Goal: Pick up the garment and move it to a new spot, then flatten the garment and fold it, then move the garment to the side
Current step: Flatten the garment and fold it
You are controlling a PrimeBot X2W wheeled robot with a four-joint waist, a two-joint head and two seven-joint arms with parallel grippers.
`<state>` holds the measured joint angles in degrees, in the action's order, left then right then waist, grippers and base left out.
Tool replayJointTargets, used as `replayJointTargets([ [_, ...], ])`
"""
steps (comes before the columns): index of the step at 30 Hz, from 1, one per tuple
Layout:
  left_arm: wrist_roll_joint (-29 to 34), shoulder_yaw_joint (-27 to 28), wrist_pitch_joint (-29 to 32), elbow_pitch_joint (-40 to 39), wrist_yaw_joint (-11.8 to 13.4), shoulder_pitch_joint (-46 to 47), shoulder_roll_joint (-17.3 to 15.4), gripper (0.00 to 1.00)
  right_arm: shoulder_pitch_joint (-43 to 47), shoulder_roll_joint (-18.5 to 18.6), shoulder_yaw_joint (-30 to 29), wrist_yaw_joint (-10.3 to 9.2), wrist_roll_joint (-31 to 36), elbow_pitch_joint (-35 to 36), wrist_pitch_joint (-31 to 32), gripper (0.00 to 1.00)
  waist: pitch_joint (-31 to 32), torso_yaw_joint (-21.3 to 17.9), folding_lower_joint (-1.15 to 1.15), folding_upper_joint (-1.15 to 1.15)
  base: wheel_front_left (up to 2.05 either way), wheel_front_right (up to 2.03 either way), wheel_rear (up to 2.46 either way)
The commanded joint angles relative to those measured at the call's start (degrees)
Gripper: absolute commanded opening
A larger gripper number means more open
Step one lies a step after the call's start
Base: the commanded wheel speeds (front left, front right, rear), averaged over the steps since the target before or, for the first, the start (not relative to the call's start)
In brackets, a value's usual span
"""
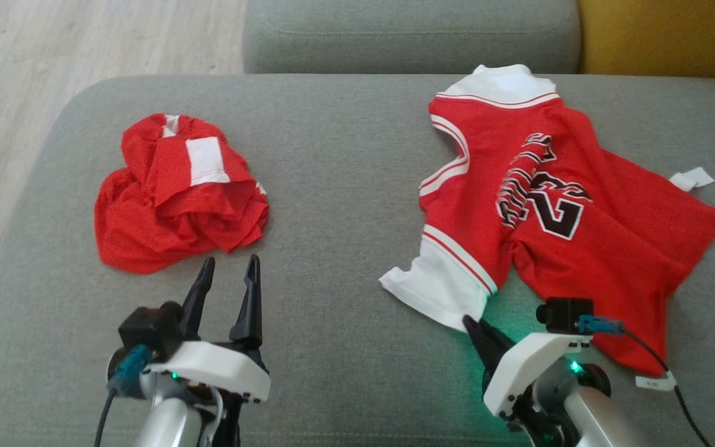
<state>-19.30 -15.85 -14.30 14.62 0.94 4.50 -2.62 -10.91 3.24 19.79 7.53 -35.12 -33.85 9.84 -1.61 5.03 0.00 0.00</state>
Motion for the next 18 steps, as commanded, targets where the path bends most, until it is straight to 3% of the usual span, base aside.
replayJointTargets([
  [1, 0.48, 2.08, -0.7, -1.67, -0.12, 0.84, -0.26, 1.0, -1.29, -0.35, 0.85, -0.04, 1.01, 2.37, -0.65, 1.0, 0.28, -0.62, 0.0, 0.0, 0.0, 0.0, 0.0],
  [10, 0.67, 2.71, -0.7, -2.13, -0.29, 0.72, -0.26, 1.0, 0.92, 0.6, -6.97, -0.04, 13.03, 7.53, -4.31, 1.0, 0.65, -4.63, 0.0, 0.0, 0.0, 0.0, 0.0],
  [18, 0.61, 2.3, -0.7, -2.38, -0.65, 2.07, -0.26, 1.0, 6.1, 0.31, -15.24, -0.04, 25.24, 18.81, -9.04, 1.0, -1.01, -8.39, 0.0, 0.0, 0.0, 0.0, 0.0],
])
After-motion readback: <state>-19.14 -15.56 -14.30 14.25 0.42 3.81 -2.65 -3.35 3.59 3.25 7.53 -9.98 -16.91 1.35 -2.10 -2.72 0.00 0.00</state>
